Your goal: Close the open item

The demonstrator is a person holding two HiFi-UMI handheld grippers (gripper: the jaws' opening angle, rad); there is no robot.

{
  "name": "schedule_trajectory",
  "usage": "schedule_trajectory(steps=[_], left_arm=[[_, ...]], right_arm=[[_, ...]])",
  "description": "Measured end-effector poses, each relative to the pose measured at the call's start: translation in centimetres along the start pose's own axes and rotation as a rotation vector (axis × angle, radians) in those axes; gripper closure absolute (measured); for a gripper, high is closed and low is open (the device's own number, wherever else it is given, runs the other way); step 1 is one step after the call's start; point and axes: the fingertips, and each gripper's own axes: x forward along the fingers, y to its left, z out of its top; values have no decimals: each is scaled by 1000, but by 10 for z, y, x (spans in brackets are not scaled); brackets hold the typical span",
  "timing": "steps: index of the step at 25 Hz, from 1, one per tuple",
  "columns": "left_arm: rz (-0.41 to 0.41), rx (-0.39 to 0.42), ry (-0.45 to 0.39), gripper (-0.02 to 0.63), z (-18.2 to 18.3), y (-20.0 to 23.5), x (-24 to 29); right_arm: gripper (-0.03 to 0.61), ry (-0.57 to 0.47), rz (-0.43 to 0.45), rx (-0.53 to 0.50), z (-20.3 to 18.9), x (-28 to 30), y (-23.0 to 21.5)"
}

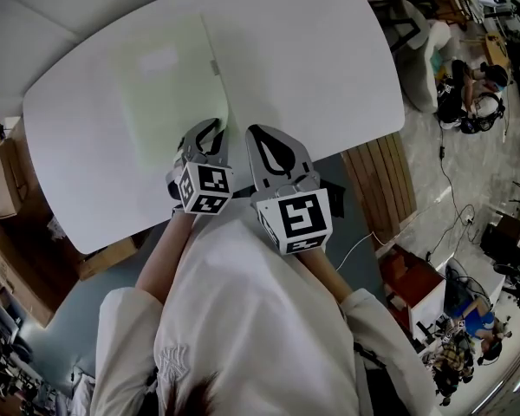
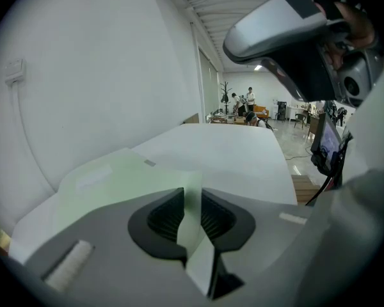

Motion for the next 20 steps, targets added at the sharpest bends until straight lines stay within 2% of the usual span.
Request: schedule_trajectory(steps=[8,20], left_arm=[[0,30,20,552,-1,-3,6],[-10,33,47,535,-5,-6,9]], right_arm=[[568,2,3,3,1,0,-1],[568,2,12,2,0,1,2]])
